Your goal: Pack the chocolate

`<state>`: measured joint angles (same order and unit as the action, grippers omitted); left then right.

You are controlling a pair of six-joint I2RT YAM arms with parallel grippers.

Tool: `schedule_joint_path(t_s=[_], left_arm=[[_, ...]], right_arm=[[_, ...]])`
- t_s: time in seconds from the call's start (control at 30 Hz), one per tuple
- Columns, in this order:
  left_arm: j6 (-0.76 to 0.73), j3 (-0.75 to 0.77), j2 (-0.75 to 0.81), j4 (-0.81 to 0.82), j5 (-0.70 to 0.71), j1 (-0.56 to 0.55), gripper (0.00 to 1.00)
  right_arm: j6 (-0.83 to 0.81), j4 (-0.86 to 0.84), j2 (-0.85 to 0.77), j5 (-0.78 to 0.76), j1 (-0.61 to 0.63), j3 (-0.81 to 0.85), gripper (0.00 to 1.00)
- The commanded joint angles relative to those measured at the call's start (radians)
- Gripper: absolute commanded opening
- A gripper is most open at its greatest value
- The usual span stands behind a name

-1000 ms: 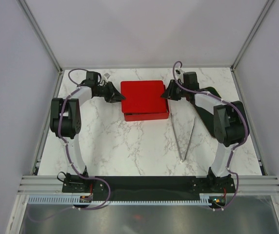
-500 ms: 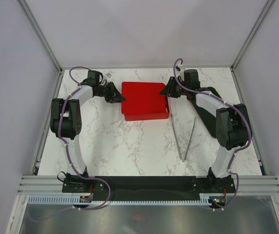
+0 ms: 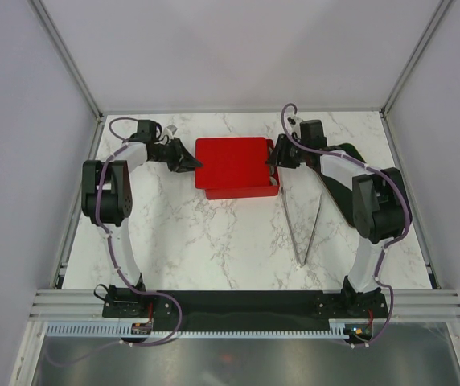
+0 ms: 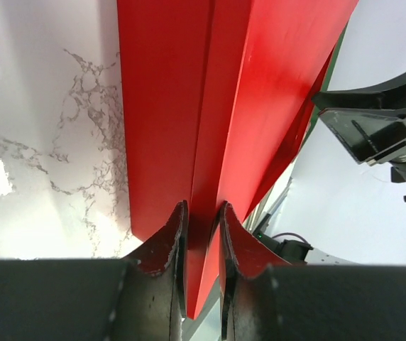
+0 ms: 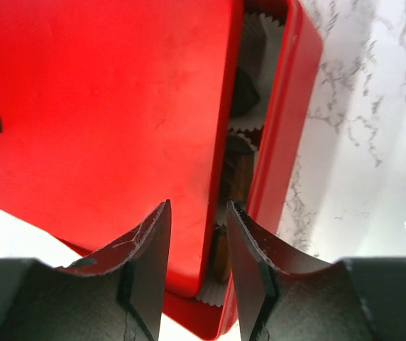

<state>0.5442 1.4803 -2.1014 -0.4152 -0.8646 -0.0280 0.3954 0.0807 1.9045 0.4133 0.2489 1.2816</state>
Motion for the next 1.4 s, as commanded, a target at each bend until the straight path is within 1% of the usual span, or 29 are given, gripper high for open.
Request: schedule_joint_path(t_s=[0.0,0.2,0.33,0.43,0.57,0.73,0.8,0.9,1.0,1.17,1.23,1.37], left_arm=[[0.075,0.009,-0.039,-0.019,0.069,0.008,0.03],[0.095,0.002,-0.037,-0.005,0.065,0.008,0.02],[0.099,-0.006,-0.04,-0.005,0.068,0.008,0.03],[0.099,-0.009,-0.039,-0.005,0.073,0.008,0.03],[0.095,-0.012,-0.04,-0.005,0.078,0.008,0.02],[0.099,-0.014,-0.045,-0.004,0.088,0.01,0.03],[0.1,-0.014,-0.049,-0.005,0.093,0.008,0.03],[0.102,-0.014,-0.054,-0.004,0.102,0.01,0.03],[0.102,-0.017,-0.049,-0.005,0.108,0.01,0.03],[0.095,-0.02,-0.049,-0.005,0.11,0.01,0.03],[0.091,-0.018,-0.051,-0.005,0.111,0.01,0.03],[0.088,-0.015,-0.048,-0.005,0.111,0.008,0.03]], right_arm=[[-0.04,0.03,0.014,-0.036,0.013,0.05,0.46],[-0.021,0.045,0.066,-0.022,0.03,0.079,0.48],[-0.017,0.048,0.084,-0.045,0.052,0.09,0.52],[-0.021,0.054,0.085,-0.059,0.059,0.093,0.52],[-0.017,0.062,0.096,-0.034,0.061,0.102,0.52],[-0.013,0.113,0.079,-0.123,0.064,0.128,0.57],[-0.015,0.126,0.079,-0.131,0.063,0.14,0.6],[-0.01,0.133,0.094,-0.099,0.064,0.15,0.61],[0.014,0.107,0.097,-0.042,0.061,0.136,0.58],[0.111,-0.044,0.096,0.134,0.032,0.073,0.52],[0.146,-0.108,0.087,0.168,0.018,0.058,0.51],[0.166,-0.162,0.058,0.212,0.009,0.036,0.5]])
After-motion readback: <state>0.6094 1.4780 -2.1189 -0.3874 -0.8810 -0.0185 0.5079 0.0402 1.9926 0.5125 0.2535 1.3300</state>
